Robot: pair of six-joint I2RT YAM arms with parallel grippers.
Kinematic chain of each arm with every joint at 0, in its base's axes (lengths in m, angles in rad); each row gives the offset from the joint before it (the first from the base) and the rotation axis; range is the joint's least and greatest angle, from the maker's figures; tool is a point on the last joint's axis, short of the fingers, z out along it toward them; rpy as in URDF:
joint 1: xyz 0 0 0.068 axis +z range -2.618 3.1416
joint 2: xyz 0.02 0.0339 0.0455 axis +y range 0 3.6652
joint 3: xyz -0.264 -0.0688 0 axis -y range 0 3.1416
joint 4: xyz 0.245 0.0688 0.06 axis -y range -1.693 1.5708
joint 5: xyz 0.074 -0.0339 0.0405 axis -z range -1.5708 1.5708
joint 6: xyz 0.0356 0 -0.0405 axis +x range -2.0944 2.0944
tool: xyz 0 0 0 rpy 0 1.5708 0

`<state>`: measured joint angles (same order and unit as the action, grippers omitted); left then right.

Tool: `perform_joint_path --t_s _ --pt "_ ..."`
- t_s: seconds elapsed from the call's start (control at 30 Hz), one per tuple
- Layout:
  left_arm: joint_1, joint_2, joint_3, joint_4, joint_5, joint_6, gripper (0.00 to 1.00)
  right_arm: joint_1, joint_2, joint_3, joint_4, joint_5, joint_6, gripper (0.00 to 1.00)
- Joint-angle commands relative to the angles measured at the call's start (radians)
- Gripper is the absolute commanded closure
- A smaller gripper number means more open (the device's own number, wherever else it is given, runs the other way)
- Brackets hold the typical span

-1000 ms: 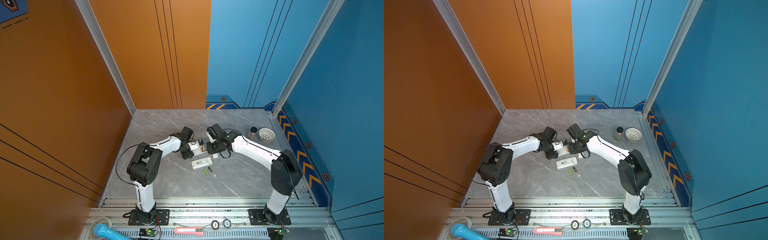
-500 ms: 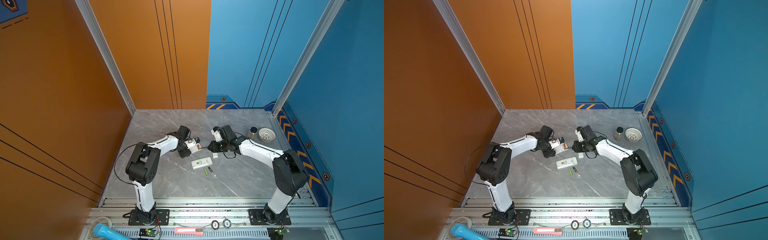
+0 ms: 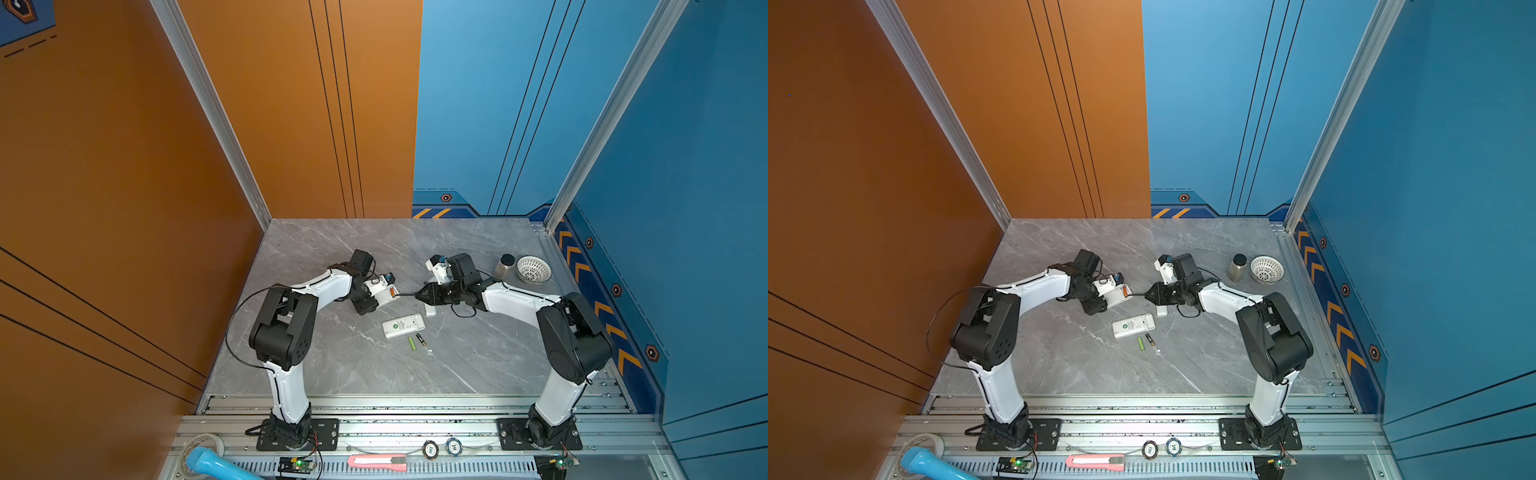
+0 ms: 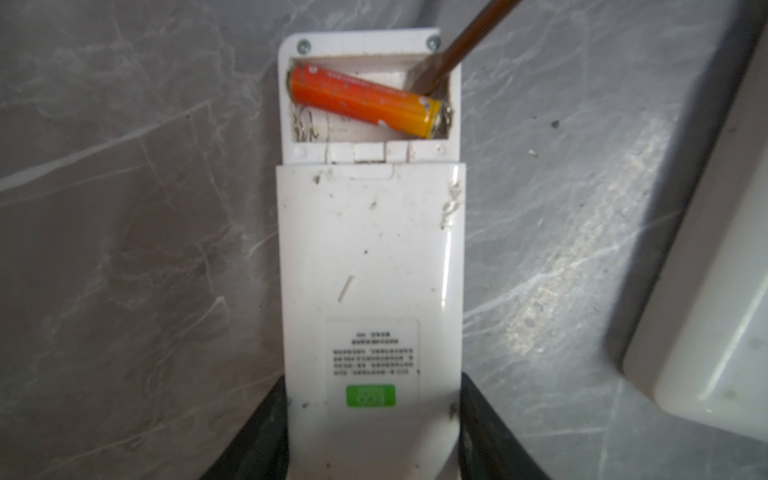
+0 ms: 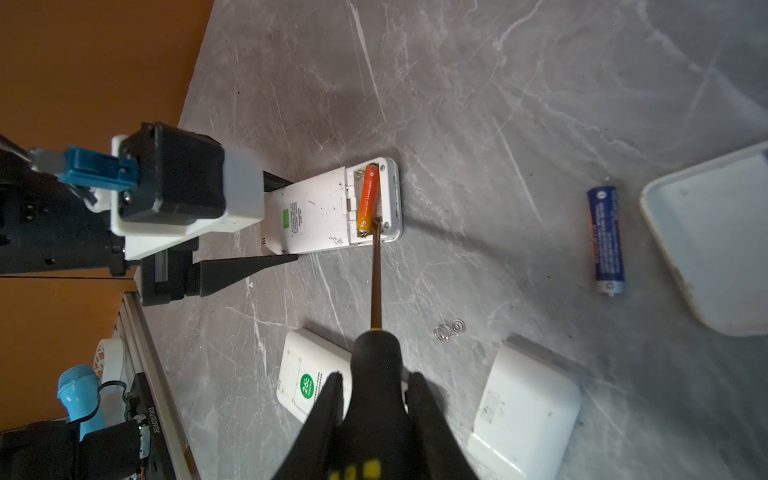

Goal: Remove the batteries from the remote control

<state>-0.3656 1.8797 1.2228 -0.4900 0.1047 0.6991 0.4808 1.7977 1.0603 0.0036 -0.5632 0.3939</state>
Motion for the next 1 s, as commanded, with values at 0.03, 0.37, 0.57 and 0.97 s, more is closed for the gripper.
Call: perform_joint_path --t_s 0.03,0.37,0.57,0.97 --pt "-0.05 -0.007 0.012 0.001 0.225 0.084 1.0 0.021 0.071 -0.068 0.029 -0.093 0.021 1.0" --pt "-0.045 -0.015 0.005 0.004 0.211 0.06 1.0 0.008 0.008 -0.191 0.281 -0.108 0.172 1.0" --pt "-0.044 -0.035 -0.01 0.011 0.211 0.059 1.0 -0.023 -0.005 -0.263 0.387 -0.14 0.195 1.0" --pt "-0.045 -0.036 -0.017 0.025 0.148 0.038 1.0 -0.071 -0.099 -0.255 0.146 -0.1 0.05 1.0"
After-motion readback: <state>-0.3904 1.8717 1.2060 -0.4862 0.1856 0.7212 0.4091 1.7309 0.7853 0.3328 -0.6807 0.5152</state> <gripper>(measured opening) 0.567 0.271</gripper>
